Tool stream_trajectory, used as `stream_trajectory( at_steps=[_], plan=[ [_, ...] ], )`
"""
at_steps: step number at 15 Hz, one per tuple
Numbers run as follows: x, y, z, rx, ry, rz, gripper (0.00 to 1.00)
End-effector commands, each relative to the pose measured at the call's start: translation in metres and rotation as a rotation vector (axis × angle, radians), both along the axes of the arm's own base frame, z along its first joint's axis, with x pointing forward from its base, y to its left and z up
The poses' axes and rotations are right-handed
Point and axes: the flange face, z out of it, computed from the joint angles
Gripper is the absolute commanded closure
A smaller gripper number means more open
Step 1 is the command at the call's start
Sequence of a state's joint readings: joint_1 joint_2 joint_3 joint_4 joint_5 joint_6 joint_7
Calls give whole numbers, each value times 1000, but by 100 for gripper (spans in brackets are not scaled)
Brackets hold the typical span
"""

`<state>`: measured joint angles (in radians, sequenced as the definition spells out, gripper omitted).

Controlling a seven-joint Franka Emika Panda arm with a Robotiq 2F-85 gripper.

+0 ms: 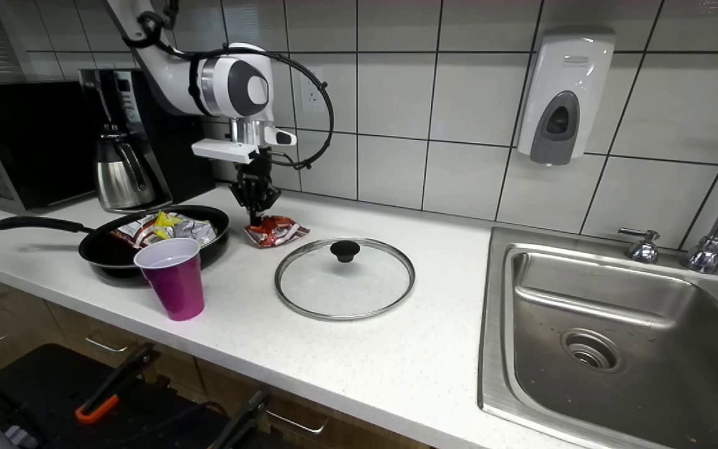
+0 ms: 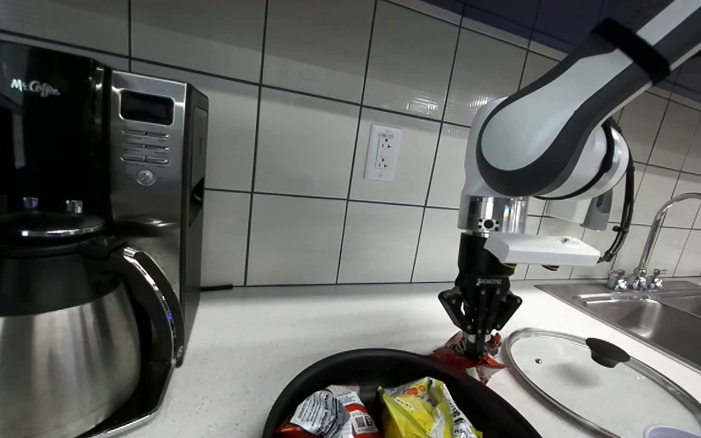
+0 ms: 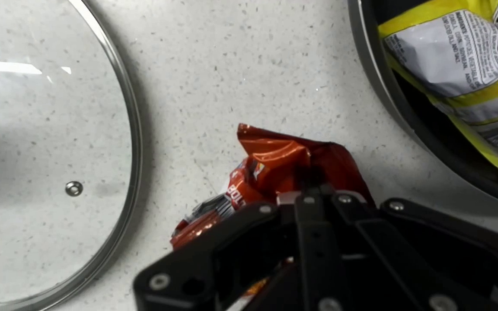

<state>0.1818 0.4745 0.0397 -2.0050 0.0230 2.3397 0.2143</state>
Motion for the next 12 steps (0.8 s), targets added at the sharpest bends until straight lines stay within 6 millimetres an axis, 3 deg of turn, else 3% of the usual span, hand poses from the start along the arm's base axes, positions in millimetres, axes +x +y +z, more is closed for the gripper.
stream_trajectory(
  at_steps=[1,8,12],
  plan=[
    [0,1,24,-6,-34,-13,100],
    [-1,11,55,-6,-91,0,100],
    [-6,27,75,-3,-122,20,100]
  ],
)
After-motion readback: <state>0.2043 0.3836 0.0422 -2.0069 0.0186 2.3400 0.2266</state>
